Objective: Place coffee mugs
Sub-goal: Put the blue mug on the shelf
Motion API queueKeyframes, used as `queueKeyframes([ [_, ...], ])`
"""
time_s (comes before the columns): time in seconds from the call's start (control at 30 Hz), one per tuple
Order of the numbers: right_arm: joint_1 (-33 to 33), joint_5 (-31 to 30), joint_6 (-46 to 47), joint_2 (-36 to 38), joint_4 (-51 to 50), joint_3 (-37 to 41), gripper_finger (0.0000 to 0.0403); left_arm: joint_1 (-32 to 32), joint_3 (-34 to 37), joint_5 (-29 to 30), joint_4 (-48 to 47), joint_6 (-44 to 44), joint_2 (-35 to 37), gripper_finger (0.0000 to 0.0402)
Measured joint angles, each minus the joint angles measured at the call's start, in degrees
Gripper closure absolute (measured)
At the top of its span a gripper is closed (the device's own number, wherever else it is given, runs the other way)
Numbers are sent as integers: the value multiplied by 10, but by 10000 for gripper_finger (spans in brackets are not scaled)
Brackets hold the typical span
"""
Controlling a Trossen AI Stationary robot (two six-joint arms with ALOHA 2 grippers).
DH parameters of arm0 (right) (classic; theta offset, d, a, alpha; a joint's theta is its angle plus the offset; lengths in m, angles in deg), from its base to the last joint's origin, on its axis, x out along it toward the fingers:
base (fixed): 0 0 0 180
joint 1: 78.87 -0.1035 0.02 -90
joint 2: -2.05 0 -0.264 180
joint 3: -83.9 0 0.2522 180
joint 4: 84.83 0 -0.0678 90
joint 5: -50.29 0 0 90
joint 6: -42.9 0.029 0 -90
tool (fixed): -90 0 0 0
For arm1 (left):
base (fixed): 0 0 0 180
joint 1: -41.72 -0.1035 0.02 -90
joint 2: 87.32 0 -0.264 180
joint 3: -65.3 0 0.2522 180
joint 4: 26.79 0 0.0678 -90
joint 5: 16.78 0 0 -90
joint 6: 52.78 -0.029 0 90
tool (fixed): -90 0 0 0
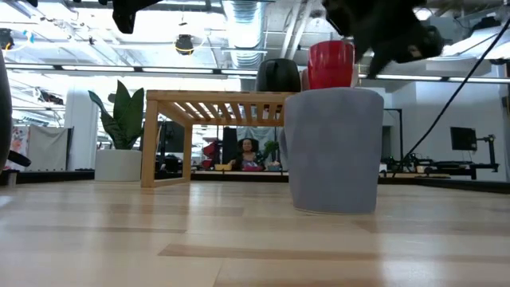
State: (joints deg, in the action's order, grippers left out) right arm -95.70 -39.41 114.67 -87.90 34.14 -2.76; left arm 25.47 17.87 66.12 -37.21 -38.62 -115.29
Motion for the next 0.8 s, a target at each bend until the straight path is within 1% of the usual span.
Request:
queueKeyframes([
  [0.07, -2, 0, 3, -6, -25, 0, 252, 0, 0, 0, 0, 0, 0, 228],
  [0.3, -2, 0, -15, -54, 32, 0, 253, 0, 0, 0, 0, 0, 0, 228],
  [0.57, -3, -6, -3, -102, 22, 0, 253, 0, 0, 0, 1, 1, 0, 228],
  [0.63, -4, -6, -2, -113, 33, -1, 254, 0, 0, 0, 1, 1, -1, 228],
  [0.7, -7, -4, -9, -118, 32, 1, 262, 0, 0, 0, 1, 1, -1, 228],
  [0.73, -8, -1, -11, -122, 36, 0, 273, 0, 0, 0, 0, 1, -1, 228],
  [0.8, -8, 7, -16, -121, 41, 0, 311, 0, 0, 0, 0, 1, -1, 228],
])
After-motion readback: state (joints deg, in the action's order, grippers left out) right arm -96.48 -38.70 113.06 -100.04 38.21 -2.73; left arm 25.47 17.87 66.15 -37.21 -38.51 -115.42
